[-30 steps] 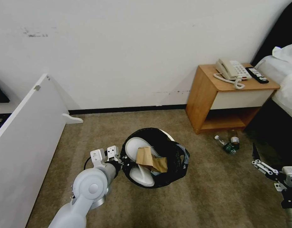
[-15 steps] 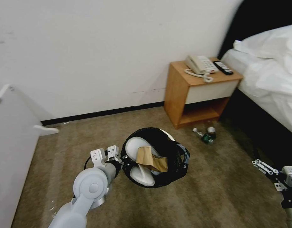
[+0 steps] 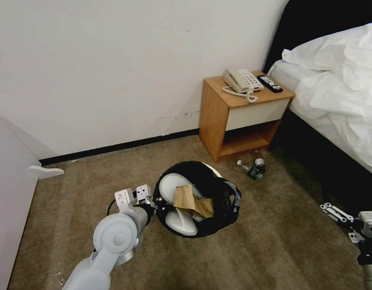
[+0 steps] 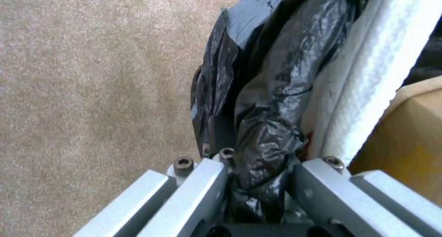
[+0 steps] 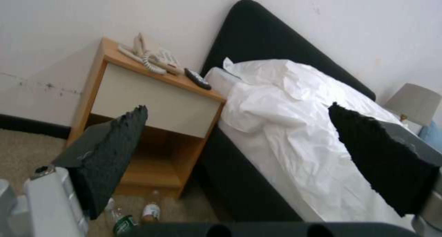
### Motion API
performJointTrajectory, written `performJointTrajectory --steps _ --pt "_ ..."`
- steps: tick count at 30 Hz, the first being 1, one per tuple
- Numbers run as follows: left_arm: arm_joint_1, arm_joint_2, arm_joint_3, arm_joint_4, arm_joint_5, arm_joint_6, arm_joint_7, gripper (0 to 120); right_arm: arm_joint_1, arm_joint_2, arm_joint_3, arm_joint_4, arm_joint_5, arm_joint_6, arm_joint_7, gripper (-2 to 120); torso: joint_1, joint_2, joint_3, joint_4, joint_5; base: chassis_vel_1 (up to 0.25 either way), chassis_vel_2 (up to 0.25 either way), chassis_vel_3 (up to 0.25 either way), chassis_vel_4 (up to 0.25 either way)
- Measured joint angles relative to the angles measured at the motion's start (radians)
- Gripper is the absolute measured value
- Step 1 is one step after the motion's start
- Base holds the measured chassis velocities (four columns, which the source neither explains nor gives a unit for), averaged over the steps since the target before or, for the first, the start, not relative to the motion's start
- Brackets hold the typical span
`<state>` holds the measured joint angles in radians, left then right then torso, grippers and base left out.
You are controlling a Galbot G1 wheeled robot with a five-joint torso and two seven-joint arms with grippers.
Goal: Pick up the trash bin, then pick up the garbage from the floor and place it into the trash bin.
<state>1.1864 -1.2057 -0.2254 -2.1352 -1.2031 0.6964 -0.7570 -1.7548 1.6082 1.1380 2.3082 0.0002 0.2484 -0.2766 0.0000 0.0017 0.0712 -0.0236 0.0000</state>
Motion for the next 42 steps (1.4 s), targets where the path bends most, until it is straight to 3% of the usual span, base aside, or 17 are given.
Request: performJointTrajectory --steps 42 --pt "0.000 0.000 -0.001 0.002 0.018 -0.003 0.004 0 -0.004 0.000 -0.002 0.000 0.004 0.000 -0.003 100 0.000 0.000 0.000 0.0000 0.0000 -0.076 0.079 0.077 -0.076"
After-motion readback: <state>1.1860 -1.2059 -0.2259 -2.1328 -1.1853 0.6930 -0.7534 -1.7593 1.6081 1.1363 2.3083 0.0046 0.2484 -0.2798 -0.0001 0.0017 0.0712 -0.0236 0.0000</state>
